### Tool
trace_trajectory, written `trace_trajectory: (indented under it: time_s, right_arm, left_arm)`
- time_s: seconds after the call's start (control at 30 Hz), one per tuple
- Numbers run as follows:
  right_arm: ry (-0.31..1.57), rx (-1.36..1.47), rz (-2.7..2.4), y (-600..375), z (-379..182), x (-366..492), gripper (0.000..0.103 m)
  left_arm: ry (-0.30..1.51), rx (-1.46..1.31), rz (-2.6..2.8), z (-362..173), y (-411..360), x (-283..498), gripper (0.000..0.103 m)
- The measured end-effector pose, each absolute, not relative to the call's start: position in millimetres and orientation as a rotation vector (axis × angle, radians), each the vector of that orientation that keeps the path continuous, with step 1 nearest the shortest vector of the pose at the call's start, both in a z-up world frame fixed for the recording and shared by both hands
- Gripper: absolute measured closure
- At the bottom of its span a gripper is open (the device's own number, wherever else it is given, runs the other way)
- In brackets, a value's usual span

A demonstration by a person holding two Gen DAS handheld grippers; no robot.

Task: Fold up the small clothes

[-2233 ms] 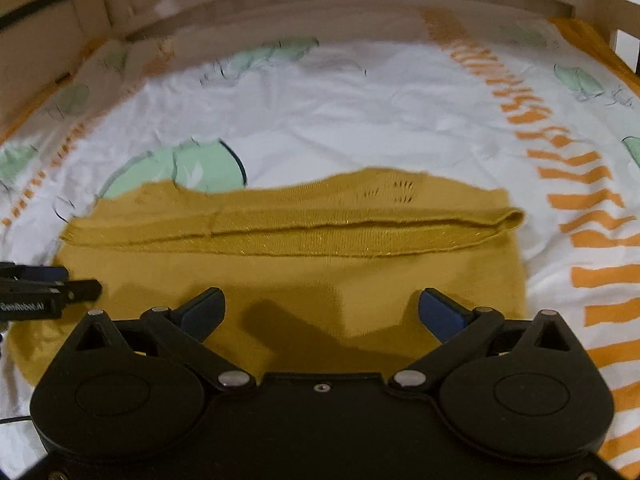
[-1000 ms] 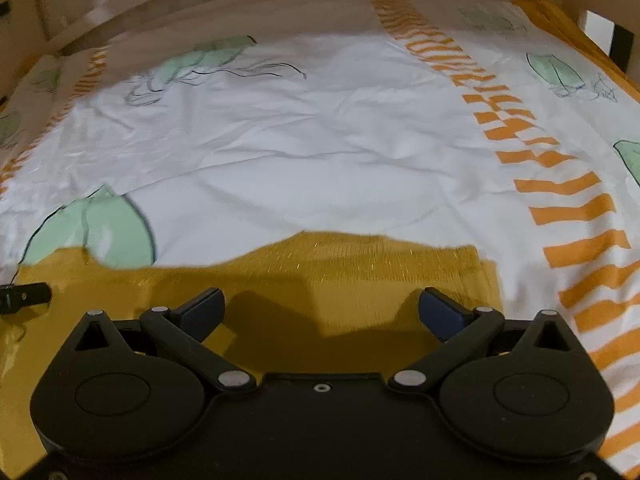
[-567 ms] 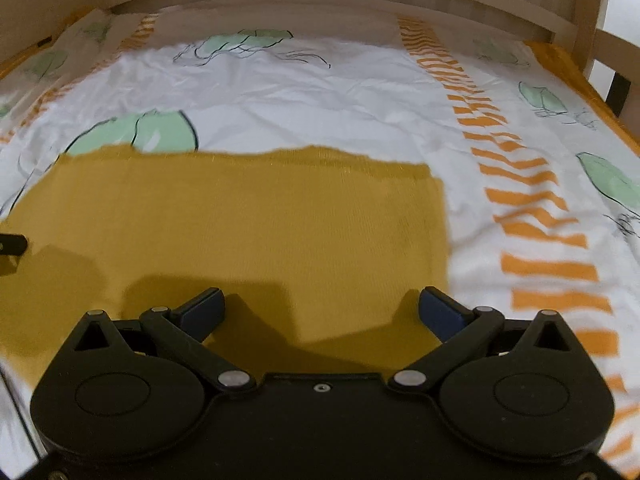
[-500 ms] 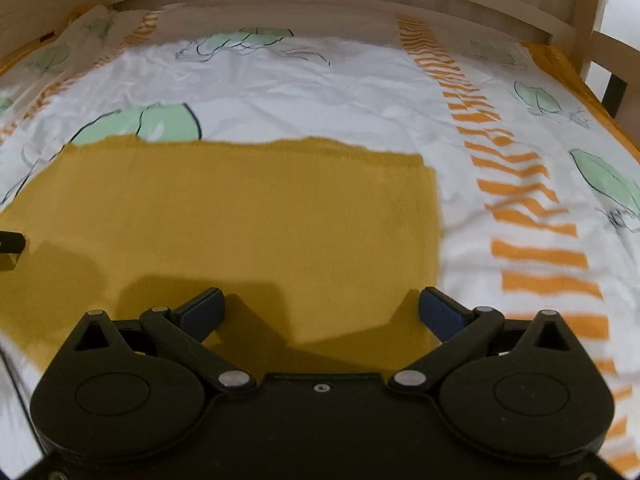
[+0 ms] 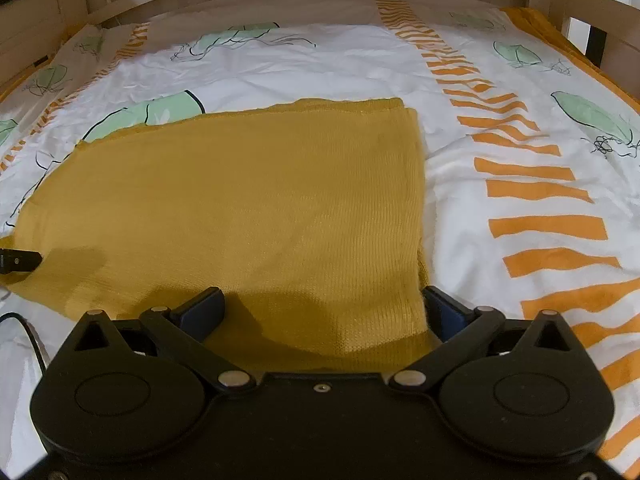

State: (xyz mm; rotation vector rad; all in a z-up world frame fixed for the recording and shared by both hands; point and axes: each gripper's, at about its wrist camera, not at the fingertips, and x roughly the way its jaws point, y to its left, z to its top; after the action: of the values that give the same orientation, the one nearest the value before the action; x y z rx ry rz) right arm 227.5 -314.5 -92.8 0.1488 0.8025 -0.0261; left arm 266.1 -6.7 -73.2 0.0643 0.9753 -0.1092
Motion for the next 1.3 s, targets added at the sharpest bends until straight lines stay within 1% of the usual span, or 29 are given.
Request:
trace_trajectory:
  time_s: [0.03, 0.1, 0.17, 0.53, 0.83, 1.1, 1.3]
  right_arm:
    - [0.797, 0.149, -0.025, -314.4, -93.9, 226.8, 0.0]
    - [0.78, 0.151, -0.021, -313.8, -96.0, 222.2, 0.0]
    - [0.757, 0.155, -0.014, -315.1, -98.3, 218.5, 0.0]
    - [0.716, 0.173, 0.003, -317.7, -101.8, 213.4, 0.0]
    - [0.706, 0.21, 0.066, -329.3, -94.4, 197.8, 0.0]
    - [0.677, 0.308, 0.127, -350.7, -85.6, 152.8, 0.0]
    - [0.642, 0.496, 0.184, -375.5, -91.2, 136.5, 0.0]
  left_arm:
    - [0.972, 0.061, -0.104, -73.6, -6.9, 265.4, 0.016]
    - [0.965, 0.05, -0.089, -74.9, -7.1, 264.2, 0.011]
    - [0.962, 0.03, -0.081, -76.3, -5.9, 262.8, 0.01]
    - [1.015, 0.035, -0.105, -71.8, -5.9, 264.7, 0.01]
    - [1.032, 0.038, -0.158, -59.1, -9.2, 224.1, 0.013]
    - [1.009, 0.034, -0.238, -42.3, -29.4, 185.5, 0.014]
    - [0.934, -0.007, -0.261, -11.3, -61.0, 199.6, 0.014]
